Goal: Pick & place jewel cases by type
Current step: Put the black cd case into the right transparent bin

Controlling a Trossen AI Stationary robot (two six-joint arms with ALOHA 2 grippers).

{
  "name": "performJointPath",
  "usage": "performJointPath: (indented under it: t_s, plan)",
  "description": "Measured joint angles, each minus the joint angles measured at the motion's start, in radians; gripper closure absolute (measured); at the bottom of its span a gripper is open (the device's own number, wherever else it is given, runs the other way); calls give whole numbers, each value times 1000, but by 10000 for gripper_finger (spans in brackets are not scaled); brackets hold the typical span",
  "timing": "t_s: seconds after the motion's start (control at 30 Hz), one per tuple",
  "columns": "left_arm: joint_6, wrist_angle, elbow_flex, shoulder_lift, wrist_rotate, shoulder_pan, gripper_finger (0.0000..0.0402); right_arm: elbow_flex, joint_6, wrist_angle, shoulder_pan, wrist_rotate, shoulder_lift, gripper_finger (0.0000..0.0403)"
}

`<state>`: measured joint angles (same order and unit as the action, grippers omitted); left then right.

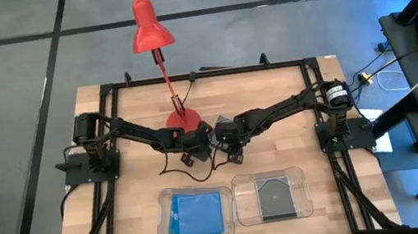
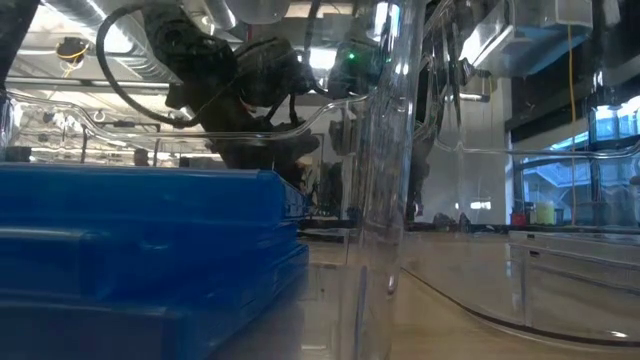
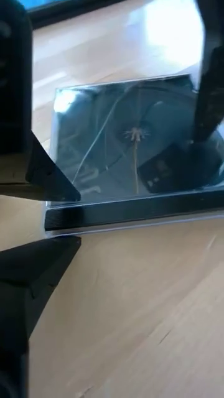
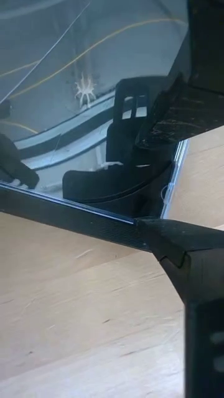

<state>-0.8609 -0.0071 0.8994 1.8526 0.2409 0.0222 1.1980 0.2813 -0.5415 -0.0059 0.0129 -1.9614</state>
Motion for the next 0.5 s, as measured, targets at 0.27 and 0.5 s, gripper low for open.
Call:
performJointPath:
  t_s: [0.27, 0.5]
  plan:
    - [-29, 7, -1, 2, -33, 1, 300, 0, -20, 28, 0, -7, -2, 201]
    - [32, -12, -1, 3, -41, 2, 300, 0, -34, 32, -1, -51, -2, 201]
